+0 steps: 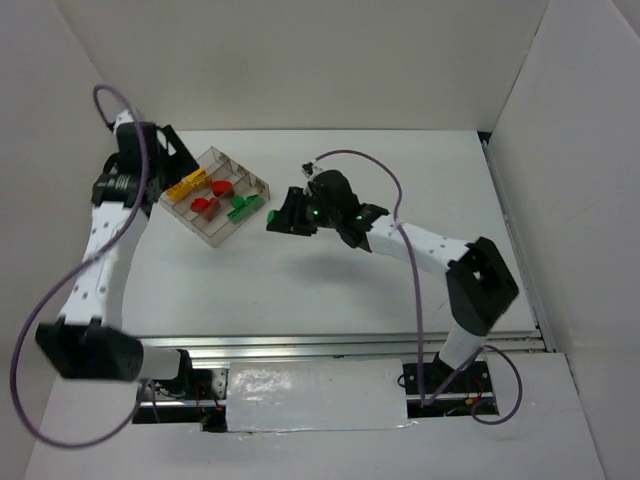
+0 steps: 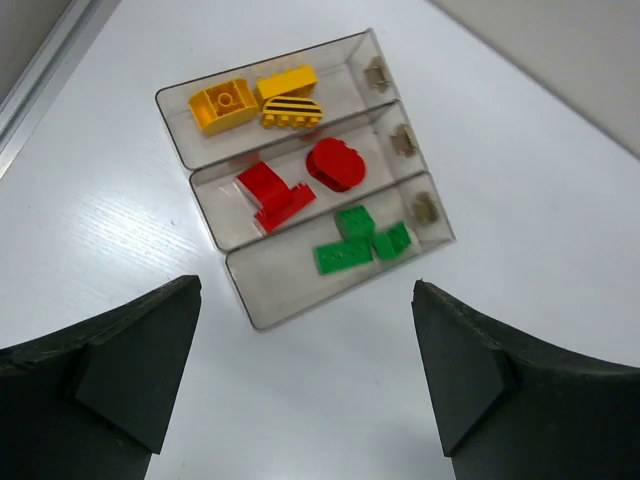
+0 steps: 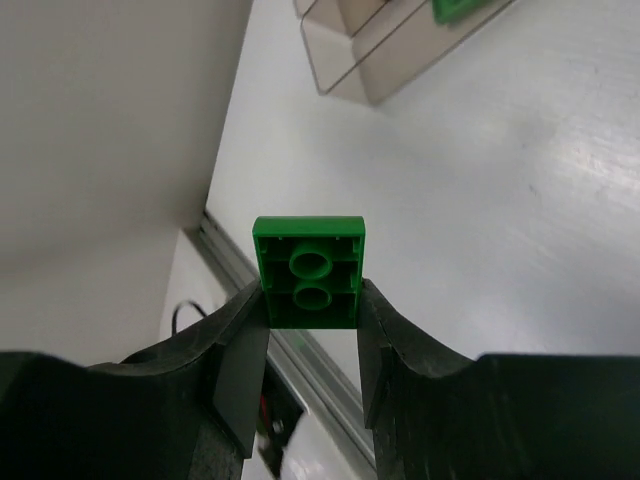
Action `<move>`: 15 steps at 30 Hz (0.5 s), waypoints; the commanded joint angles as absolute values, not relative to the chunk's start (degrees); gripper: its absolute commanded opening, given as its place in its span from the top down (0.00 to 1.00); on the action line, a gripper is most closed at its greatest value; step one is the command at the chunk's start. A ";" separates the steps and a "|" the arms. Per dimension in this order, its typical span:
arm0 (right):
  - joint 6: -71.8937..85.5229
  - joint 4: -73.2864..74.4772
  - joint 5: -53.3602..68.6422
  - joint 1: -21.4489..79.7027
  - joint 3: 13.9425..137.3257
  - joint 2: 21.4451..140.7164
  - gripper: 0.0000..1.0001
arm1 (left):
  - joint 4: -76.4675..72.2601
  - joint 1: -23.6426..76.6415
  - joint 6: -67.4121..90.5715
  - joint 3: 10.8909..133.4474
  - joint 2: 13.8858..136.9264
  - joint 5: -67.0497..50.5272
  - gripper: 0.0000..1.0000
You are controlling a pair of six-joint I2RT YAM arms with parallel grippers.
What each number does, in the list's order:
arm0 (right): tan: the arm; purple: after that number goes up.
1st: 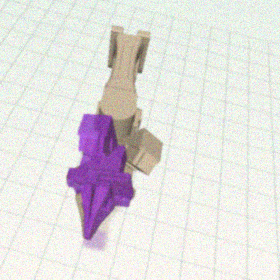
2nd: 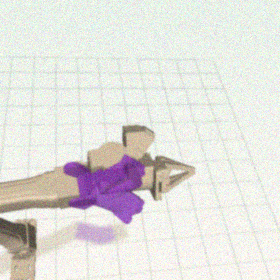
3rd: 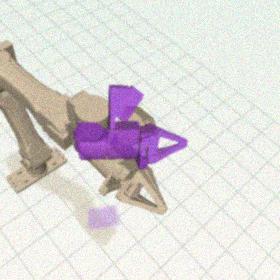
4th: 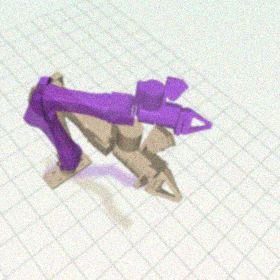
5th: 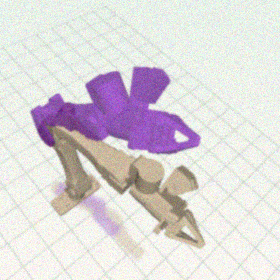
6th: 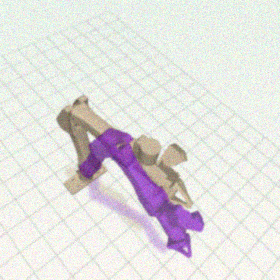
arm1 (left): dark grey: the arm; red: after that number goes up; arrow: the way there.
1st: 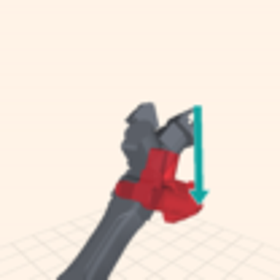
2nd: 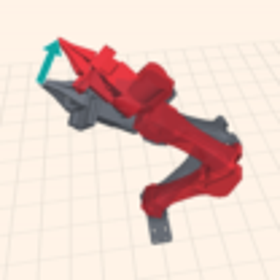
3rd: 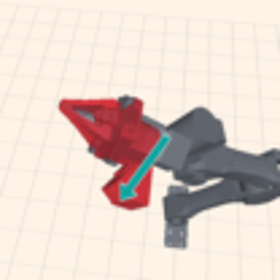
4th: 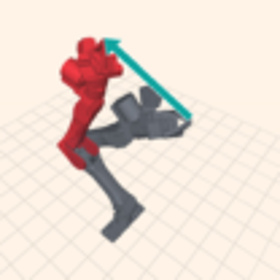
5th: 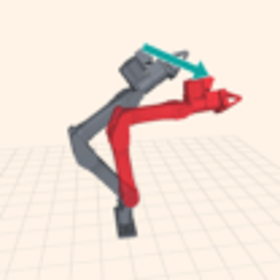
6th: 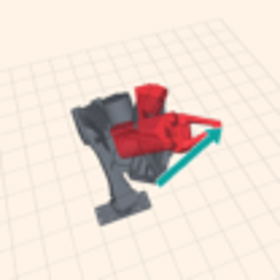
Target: Sort the legos into containers by color
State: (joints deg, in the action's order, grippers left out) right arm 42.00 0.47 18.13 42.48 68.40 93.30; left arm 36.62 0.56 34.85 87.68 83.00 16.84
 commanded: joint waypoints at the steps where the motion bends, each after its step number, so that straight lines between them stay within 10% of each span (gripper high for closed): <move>1: 52.97 0.19 13.53 43.15 77.32 101.84 1.00 | 37.10 -1.30 35.17 78.86 70.19 8.99 0.00; 15: 64.06 0.18 17.49 43.07 119.45 139.30 0.96 | 28.99 -2.02 29.00 50.71 36.21 4.65 0.00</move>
